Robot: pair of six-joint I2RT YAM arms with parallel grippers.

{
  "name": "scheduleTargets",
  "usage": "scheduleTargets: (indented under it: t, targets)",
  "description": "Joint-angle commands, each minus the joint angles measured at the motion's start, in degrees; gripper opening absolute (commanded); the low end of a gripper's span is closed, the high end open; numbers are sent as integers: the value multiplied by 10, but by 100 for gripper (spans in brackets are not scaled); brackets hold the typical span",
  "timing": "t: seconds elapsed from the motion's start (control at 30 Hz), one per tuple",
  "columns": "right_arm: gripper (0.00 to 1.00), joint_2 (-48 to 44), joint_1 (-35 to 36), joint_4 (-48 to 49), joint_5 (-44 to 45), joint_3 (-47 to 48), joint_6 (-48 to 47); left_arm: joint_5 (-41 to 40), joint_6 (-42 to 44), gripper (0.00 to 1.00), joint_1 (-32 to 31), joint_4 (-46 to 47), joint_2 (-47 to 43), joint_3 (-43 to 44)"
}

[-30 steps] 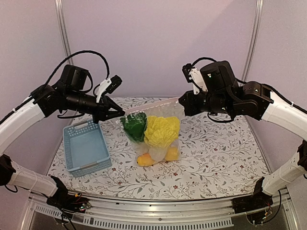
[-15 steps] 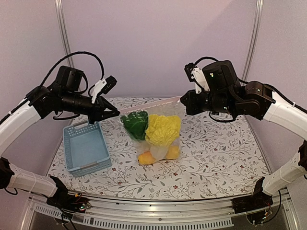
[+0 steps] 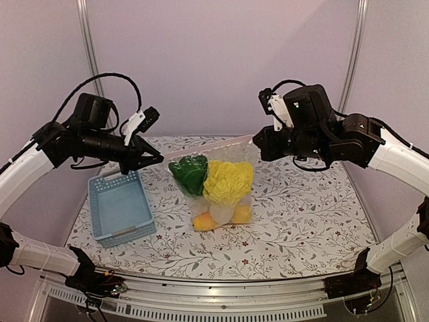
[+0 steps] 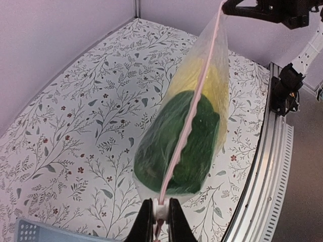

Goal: Place the food in the zip-top bag and seal the zipper
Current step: Zip the zipper of the food storage bag, then set the zipper food storage bag at the center of the board.

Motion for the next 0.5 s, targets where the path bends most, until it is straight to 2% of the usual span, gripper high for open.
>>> scheduleTargets:
  t: [0.0,0.37,0.47]
  targets:
    - [0,-28,-20,-8,56,-3,10,-32,7,0,20,-36,-11,-7]
    - [0,-22,-21,-6,43,-2,8,-26,-9,0,22,-18,9,-2]
    - [0,-18,-21,-5,31,0,7,7,-35,0,22,13,23,0]
